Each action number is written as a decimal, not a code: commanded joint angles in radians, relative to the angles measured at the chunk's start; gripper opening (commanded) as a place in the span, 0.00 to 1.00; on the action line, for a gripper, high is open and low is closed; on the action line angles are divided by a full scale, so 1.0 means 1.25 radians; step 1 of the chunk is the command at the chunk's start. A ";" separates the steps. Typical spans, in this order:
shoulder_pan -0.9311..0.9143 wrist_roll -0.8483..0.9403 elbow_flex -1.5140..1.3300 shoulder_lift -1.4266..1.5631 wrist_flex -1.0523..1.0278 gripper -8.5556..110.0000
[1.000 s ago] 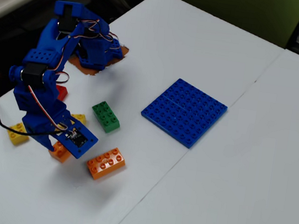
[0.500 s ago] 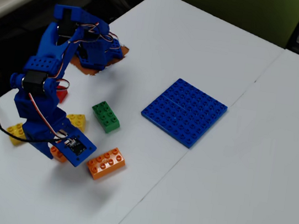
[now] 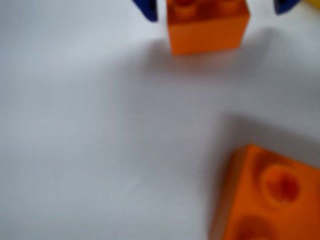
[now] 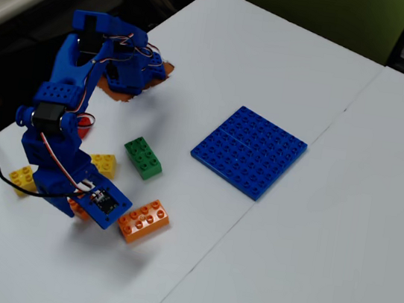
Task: Pick up the 2x2 orange block and go up the 8x8 blue block.
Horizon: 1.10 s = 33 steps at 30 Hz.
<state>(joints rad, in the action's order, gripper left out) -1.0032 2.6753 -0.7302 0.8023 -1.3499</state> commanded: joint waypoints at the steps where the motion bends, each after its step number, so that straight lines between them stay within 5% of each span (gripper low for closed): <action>1: -0.011 0.013 0.032 0.012 -0.015 0.31; 33: -0.006 -0.001 0.038 0.007 -0.020 0.24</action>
<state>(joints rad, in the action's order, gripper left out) -1.0155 2.6814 -0.7302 0.8023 -1.3760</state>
